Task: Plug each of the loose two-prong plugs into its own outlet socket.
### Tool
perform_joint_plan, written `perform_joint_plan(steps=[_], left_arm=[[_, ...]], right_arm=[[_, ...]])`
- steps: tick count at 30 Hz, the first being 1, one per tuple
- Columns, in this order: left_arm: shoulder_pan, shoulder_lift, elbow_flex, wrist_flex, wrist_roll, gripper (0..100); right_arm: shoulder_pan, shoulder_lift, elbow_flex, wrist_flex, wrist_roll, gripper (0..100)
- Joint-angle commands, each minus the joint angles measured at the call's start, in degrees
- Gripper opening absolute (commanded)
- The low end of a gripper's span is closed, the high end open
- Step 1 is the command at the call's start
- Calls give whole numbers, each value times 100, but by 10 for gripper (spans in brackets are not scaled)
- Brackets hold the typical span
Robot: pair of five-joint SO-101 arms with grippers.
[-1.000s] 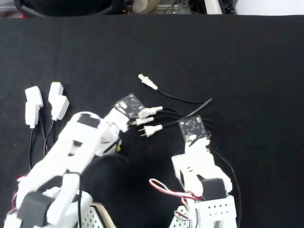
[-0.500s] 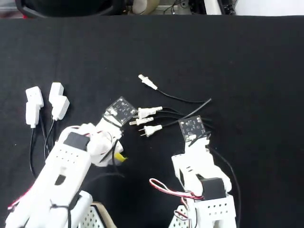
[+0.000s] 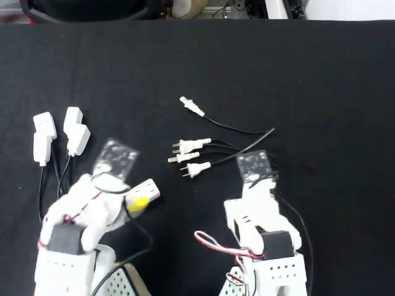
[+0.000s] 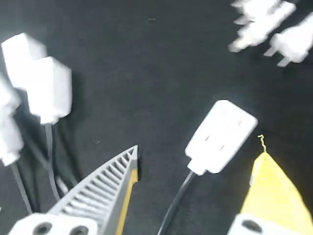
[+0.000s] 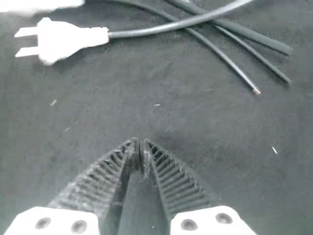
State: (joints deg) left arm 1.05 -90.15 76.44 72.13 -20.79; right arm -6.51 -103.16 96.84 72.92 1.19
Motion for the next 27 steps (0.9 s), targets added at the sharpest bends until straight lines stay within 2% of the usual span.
perform_joint_plan(steps=[1, 5, 12, 16, 24, 27], left_arm=[[-690, -1547, 303, 457, 26, 358], [-1262, -1222, 338, 264, 26, 357], [-1596, -1213, 426, 176, 369, 357], [-1657, -1213, 444, 167, 378, 357], [-1657, -1213, 664, 88, 369, 357], [-1657, -1213, 664, 88, 369, 357]], right_arm=[[378, -295, -286, -299, -695, 11], [378, -286, -444, -519, -879, 11], [352, 303, -998, -844, -1354, 12], [176, 1815, -1798, -1134, -1811, 12], [-774, 5745, -3732, -2022, -3921, 13], [-818, 6888, -4119, -2092, -4246, 50]])
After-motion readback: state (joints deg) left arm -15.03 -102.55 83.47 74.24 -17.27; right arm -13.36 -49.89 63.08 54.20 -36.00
